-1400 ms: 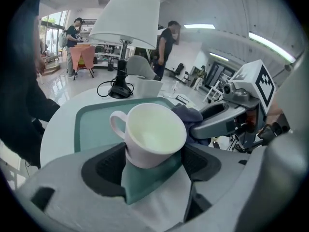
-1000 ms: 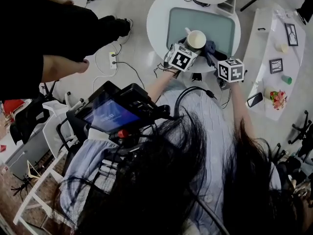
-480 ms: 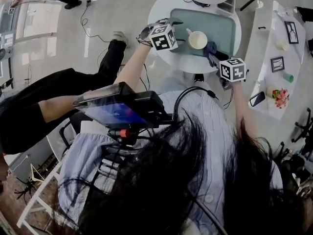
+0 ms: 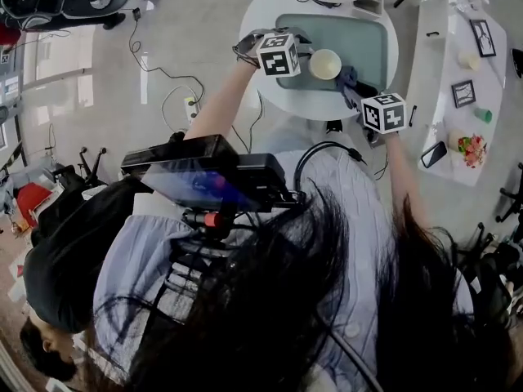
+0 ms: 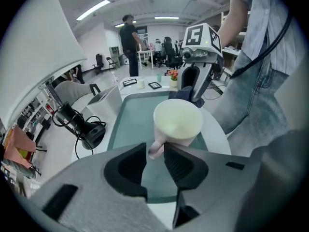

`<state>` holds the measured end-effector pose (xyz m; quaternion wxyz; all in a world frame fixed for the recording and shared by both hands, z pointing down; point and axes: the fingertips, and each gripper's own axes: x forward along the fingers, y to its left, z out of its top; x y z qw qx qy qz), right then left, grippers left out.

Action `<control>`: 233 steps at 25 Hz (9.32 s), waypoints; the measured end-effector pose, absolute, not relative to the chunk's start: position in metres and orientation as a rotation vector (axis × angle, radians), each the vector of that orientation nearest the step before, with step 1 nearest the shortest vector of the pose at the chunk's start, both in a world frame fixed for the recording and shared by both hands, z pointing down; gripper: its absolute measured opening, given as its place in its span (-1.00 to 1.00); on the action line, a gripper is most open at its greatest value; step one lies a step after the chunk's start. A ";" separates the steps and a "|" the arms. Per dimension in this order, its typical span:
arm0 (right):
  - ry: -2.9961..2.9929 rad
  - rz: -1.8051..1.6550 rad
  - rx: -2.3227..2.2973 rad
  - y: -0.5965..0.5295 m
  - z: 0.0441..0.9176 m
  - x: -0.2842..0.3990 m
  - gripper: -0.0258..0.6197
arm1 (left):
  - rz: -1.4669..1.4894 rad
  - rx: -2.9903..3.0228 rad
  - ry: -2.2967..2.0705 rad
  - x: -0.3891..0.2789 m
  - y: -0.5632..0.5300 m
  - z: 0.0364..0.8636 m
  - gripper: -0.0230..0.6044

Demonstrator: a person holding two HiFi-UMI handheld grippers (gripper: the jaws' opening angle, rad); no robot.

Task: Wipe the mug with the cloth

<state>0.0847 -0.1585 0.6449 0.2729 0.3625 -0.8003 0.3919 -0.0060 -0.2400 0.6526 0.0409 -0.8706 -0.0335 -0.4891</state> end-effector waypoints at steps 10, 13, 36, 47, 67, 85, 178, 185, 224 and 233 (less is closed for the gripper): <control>-2.147 1.140 1.094 -0.167 0.643 0.090 -0.59 | -1.459 -2.909 0.357 -0.011 -0.235 0.653 -0.58; -2.148 1.145 1.118 -0.173 0.640 0.092 -0.59 | -1.465 -2.951 0.527 -0.012 -0.235 0.653 -0.58; -2.139 1.221 1.184 -0.157 0.638 0.086 -0.59 | -1.542 -2.959 1.508 -0.020 -0.205 0.656 -0.60; -2.122 1.238 1.281 -0.178 0.640 0.092 -0.59 | -1.659 -3.038 1.101 0.000 -0.158 0.662 -0.60; -2.108 1.262 1.266 -0.159 0.641 0.080 -0.59 | -1.609 -3.193 0.952 0.037 -0.149 0.662 -0.60; -2.081 1.267 1.268 -0.149 0.642 0.082 -0.59 | -1.562 -3.162 1.094 -0.021 -0.210 0.666 -0.60; -2.454 0.940 0.915 -0.075 0.554 0.102 -0.59 | -0.678 -2.994 2.076 -0.016 -0.073 0.530 -0.70; -2.449 0.939 0.896 -0.061 0.558 0.095 -0.59 | -0.639 -3.025 2.052 -0.017 -0.056 0.515 -0.70; -2.438 0.917 1.261 0.132 0.506 0.074 -0.59 | -0.617 -3.115 1.536 -0.020 0.126 0.493 -0.70; -2.467 0.863 1.207 0.130 0.489 0.062 -0.59 | -0.532 -3.107 1.603 -0.025 0.115 0.481 -0.70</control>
